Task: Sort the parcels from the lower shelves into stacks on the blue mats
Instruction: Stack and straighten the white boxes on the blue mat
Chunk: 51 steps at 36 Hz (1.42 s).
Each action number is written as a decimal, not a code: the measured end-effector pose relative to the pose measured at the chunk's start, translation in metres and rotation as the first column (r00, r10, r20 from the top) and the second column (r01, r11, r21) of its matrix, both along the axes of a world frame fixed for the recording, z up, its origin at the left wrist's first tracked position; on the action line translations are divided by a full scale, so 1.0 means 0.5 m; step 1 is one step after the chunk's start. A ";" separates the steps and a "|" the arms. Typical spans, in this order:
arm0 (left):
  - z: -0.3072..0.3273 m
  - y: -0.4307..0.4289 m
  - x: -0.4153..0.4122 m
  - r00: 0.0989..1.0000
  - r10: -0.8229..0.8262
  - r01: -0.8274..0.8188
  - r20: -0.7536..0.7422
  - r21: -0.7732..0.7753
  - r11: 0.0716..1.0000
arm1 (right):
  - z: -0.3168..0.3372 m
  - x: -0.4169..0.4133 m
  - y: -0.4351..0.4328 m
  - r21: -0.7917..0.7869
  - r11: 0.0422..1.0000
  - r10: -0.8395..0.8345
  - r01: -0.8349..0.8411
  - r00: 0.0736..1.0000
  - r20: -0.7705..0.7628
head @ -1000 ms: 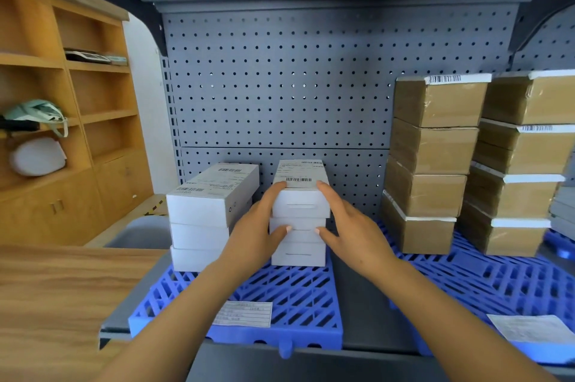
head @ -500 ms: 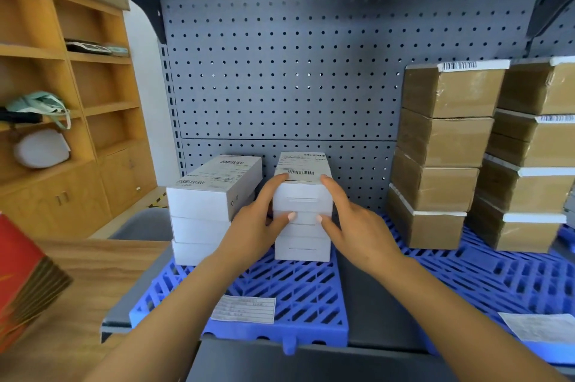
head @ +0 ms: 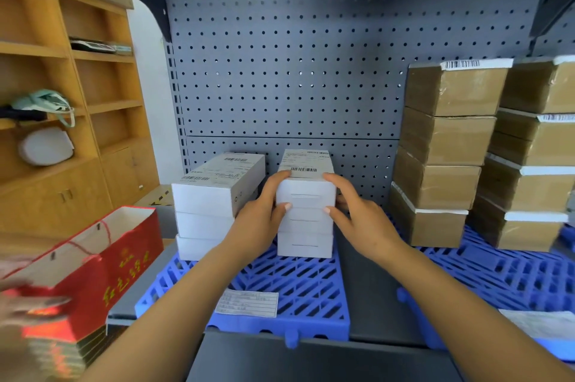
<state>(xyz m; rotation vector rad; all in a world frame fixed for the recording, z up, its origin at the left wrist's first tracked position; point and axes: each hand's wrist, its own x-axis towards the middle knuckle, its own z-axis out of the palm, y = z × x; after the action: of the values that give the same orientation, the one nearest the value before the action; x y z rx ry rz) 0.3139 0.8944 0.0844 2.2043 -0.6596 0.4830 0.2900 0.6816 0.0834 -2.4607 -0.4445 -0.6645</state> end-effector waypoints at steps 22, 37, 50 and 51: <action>0.014 -0.001 -0.024 0.999 -0.006 0.004 -0.040 -0.050 0.999 | 0.010 -0.019 0.003 0.024 0.999 -0.025 0.026 0.999 -0.027; -0.011 -0.022 -0.027 0.999 0.044 -0.045 0.011 0.094 0.995 | 0.000 -0.029 0.010 -0.222 0.968 -0.136 0.121 0.989 -0.052; -0.022 -0.011 -0.021 1.000 0.031 -0.030 -0.003 0.117 0.993 | 0.004 -0.018 -0.002 -0.134 0.990 -0.053 0.037 0.992 -0.117; -0.022 -0.010 -0.021 0.999 0.032 -0.031 -0.009 0.115 0.993 | 0.005 -0.019 -0.003 -0.121 0.992 -0.045 0.030 0.991 -0.122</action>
<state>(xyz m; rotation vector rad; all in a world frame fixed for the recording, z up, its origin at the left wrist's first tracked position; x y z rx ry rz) 0.3035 0.8892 0.0734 2.3274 -0.6623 0.4593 0.2806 0.6802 0.0860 -2.6115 -0.3998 -0.5090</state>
